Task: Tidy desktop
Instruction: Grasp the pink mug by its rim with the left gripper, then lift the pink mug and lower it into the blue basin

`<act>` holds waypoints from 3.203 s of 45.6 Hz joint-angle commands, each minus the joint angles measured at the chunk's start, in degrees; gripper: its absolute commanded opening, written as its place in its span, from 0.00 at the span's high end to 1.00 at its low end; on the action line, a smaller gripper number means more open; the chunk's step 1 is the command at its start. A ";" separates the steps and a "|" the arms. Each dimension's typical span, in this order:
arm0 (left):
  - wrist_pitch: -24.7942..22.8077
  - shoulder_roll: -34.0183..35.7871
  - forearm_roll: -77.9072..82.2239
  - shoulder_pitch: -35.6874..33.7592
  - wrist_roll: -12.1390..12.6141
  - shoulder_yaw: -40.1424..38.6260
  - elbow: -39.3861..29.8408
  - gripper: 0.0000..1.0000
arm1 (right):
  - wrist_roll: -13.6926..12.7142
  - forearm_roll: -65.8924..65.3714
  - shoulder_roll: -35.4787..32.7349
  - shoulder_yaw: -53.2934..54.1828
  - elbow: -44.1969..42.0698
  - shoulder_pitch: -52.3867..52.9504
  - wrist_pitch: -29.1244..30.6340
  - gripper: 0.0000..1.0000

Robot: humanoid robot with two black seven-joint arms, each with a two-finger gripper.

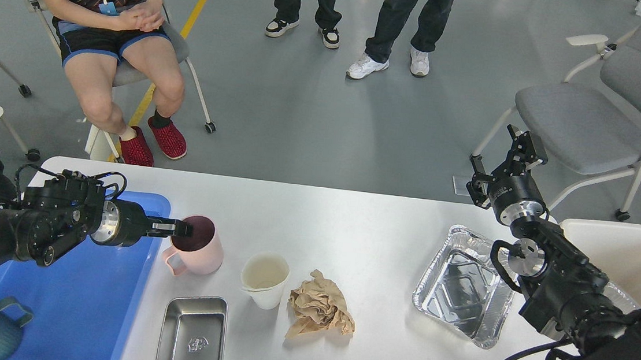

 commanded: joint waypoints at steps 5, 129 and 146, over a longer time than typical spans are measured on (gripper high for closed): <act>0.00 -0.02 0.00 0.27 0.06 1.69 0.02 0.99 | -0.08 0.00 0.00 0.00 0.00 0.00 -0.01 0.00; 0.79 38.39 12.74 2.46 -0.56 4.33 -36.11 0.99 | -0.17 -0.09 0.71 0.00 0.09 0.53 0.07 0.00; 0.70 38.22 12.57 2.46 -0.38 4.24 -36.11 0.78 | -0.17 0.00 0.88 0.00 0.09 0.53 0.07 0.00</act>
